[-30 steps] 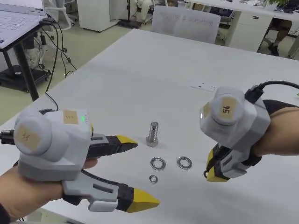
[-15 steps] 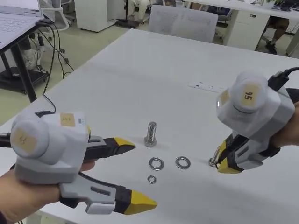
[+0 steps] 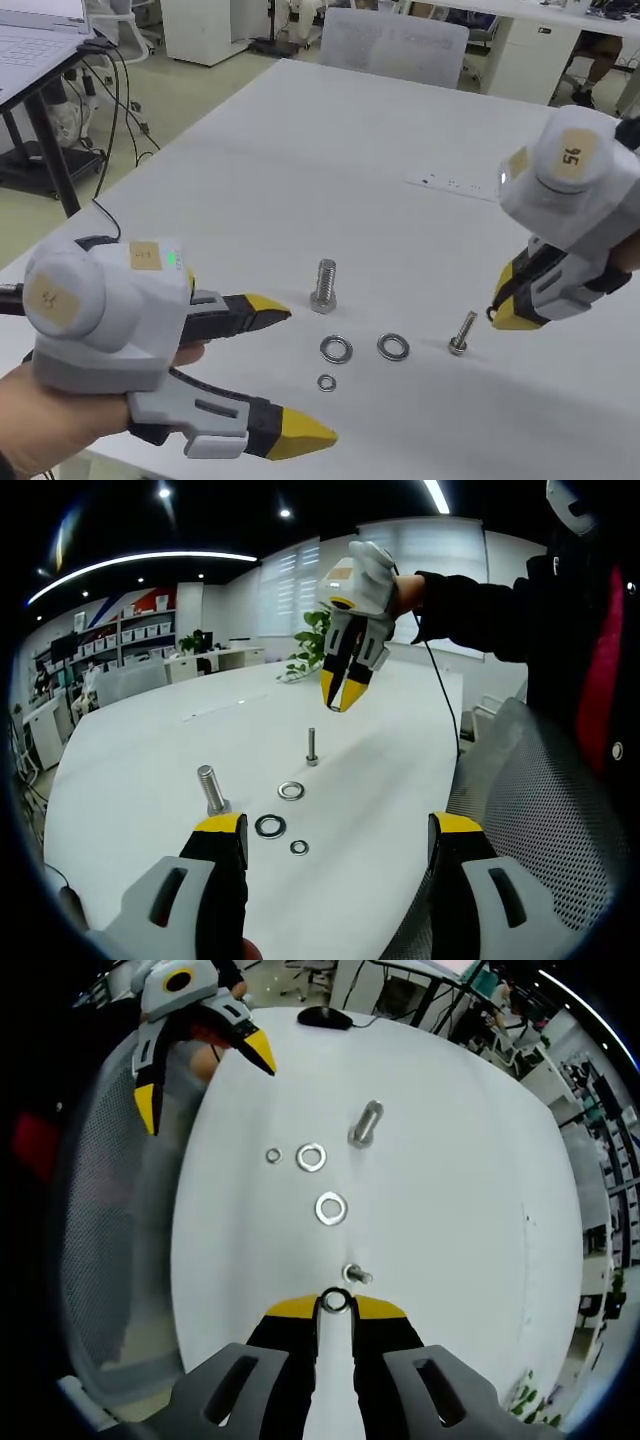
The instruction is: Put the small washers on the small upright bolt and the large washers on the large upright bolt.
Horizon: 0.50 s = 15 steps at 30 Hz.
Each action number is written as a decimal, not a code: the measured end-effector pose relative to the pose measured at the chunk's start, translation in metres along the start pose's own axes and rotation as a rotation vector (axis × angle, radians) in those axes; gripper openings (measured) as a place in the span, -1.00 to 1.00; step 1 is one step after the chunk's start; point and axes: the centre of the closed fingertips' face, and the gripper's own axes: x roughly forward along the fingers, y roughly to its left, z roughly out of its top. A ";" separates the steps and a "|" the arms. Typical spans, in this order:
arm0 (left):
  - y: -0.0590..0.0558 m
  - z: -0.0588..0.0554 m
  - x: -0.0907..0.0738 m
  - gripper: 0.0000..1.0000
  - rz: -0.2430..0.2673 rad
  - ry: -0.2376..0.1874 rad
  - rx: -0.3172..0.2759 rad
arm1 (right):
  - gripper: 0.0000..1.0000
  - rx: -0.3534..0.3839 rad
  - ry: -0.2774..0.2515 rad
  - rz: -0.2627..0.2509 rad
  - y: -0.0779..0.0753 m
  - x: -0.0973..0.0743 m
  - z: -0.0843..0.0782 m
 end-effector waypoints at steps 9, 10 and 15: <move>0.001 -0.001 0.001 0.46 0.002 0.002 -0.006 | -0.75 -0.003 -0.001 -0.002 -0.014 0.006 0.001; 0.001 -0.002 0.001 0.46 0.002 0.003 -0.007 | -0.75 -0.003 0.002 -0.001 -0.015 0.007 0.001; 0.001 -0.002 0.001 0.46 0.006 0.004 -0.012 | -0.75 -0.013 0.008 0.009 -0.018 0.015 0.001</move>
